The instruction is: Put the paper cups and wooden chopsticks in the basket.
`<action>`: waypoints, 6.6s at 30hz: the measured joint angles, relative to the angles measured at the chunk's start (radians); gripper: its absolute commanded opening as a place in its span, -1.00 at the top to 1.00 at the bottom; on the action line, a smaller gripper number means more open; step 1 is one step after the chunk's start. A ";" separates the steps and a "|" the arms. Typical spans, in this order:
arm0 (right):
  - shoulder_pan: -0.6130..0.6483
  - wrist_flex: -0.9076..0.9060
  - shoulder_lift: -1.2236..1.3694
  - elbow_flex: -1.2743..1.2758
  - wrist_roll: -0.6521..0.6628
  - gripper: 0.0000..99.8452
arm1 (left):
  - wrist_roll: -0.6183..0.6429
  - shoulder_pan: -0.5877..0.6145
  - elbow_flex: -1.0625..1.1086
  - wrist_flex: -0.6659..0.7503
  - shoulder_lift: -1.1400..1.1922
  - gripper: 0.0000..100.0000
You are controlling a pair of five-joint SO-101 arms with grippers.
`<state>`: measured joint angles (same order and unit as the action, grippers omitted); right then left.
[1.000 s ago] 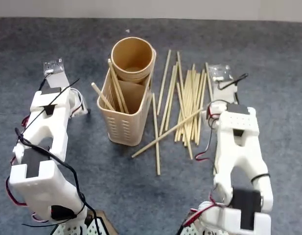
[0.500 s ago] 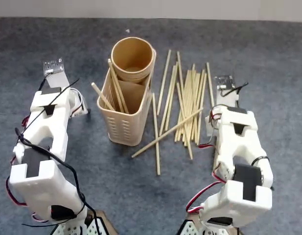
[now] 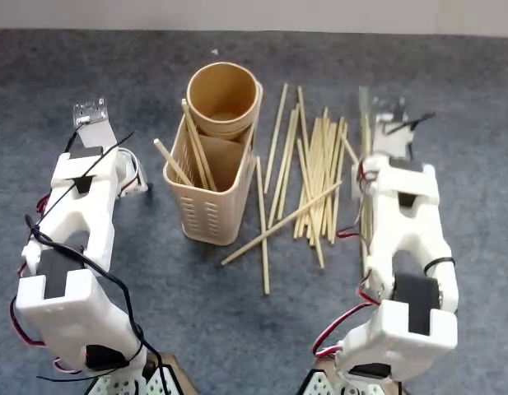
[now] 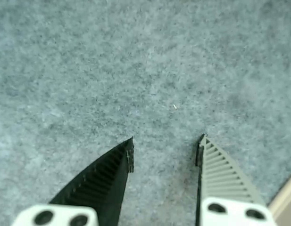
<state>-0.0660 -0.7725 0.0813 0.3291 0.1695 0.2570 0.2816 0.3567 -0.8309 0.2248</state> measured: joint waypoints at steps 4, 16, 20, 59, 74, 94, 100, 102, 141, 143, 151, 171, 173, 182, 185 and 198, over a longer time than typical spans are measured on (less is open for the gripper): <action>0.084 -0.118 -0.127 -0.192 -0.052 0.99 | 0.000 0.000 0.000 0.000 0.000 0.55; 0.318 -0.189 -0.500 -0.388 -0.115 0.99 | 0.000 0.000 0.000 0.000 0.000 0.55; 0.318 -0.301 -0.537 -0.382 -0.100 0.99 | 0.000 0.000 0.000 0.000 0.000 0.55; 0.296 0.269 -0.100 0.387 0.014 1.00 | -0.002 0.000 0.000 0.000 0.000 0.55; 0.302 0.181 -0.807 0.364 0.012 0.99 | -0.002 0.000 0.000 0.000 0.000 0.55; 0.606 0.247 -0.471 -0.502 -0.089 0.99 | 0.000 0.000 0.006 0.000 0.000 0.55; 0.666 0.278 -0.433 -0.545 -0.089 0.99 | 0.000 0.000 0.006 0.011 0.000 0.55; 0.675 0.315 -0.427 -0.545 -0.089 0.99 | -0.017 0.000 0.006 0.025 0.000 0.55; 0.667 0.377 -0.924 0.350 -0.106 0.50 | -0.064 0.000 0.006 0.037 0.000 0.55; 0.615 0.259 -0.925 0.226 -0.103 0.50 | -0.064 0.000 0.006 0.037 0.000 0.55; 0.330 -0.288 -0.810 -0.224 -0.094 0.50 | -0.064 0.000 0.006 0.037 0.000 0.55; 0.048 -0.178 0.161 -0.170 -0.014 0.50 | -0.064 -0.017 0.006 0.037 0.000 0.55; 0.044 -0.178 0.204 -0.170 -0.012 0.50 | -0.064 -0.017 0.006 0.037 0.000 0.55; 0.035 -0.124 0.373 -0.187 -0.011 0.67 | -0.064 -0.017 0.006 0.037 0.000 0.55; 0.020 -0.138 0.387 -0.218 -0.011 1.00 | -0.064 -0.017 0.006 0.037 0.000 0.55; 0.031 -0.181 0.083 -0.242 -0.055 0.99 | -0.066 -0.017 0.006 0.037 0.000 0.55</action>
<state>-0.0353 -0.9536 0.1642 0.0867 0.1143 0.1910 0.2647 0.3629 -0.7940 0.2248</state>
